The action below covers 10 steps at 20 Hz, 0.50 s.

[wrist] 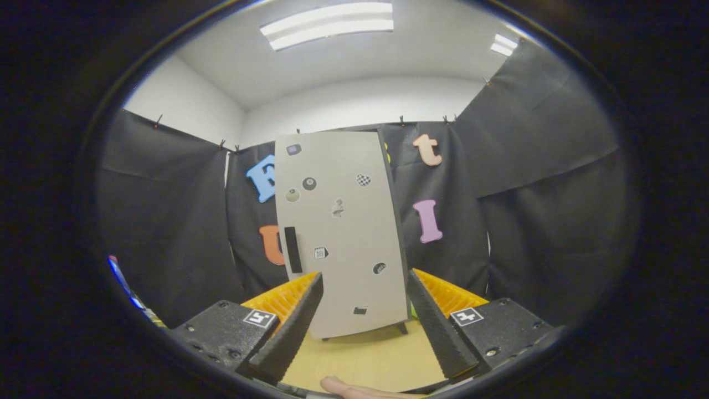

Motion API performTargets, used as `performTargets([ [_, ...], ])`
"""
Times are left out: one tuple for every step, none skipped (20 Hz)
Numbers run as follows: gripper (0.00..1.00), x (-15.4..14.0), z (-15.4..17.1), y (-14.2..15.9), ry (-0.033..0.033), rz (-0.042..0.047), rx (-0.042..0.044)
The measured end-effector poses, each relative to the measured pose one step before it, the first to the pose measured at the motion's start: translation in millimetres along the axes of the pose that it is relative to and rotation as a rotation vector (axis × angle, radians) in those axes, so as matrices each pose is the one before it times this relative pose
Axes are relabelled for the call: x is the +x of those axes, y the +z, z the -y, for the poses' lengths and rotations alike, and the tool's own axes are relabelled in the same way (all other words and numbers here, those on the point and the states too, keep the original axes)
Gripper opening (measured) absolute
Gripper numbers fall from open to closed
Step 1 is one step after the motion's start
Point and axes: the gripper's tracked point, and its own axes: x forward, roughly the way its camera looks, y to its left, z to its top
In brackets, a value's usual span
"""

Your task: Open the shoe cabinet door, grab the shoes and put them into the shoe cabinet, then close the shoe cabinet door.

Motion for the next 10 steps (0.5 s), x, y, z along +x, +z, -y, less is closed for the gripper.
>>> performTargets([
  [0.99, -0.60, -2.66, -2.53, 0.01215, -0.00491, -0.01417],
  [0.99, -0.49, -2.34, -3.83, 0.01246, -0.00763, 0.00009],
  [0.99, -0.03, -1.97, -2.04, 0.01037, -0.00420, 0.00362],
  [0.99, 0.69, -0.95, -1.14, 0.00408, -0.00333, 0.00064],
  [0.99, -0.48, -0.03, -0.05, 0.00067, 0.00039, -0.00786],
  [0.99, 0.25, 0.97, -0.07, -0.00472, 0.00135, -0.01571],
  [0.99, 0.36, 1.03, -2.00, -0.00495, 0.00032, -0.01459],
  [0.99, 0.81, 0.20, -1.28, -0.00291, 0.00178, -0.00706],
  [0.99, 1.84, -1.66, -3.09, 0.00458, -0.00504, -0.00709],
  [0.99, 1.10, -1.73, -2.41, 0.00804, -0.00536, 0.00194],
])
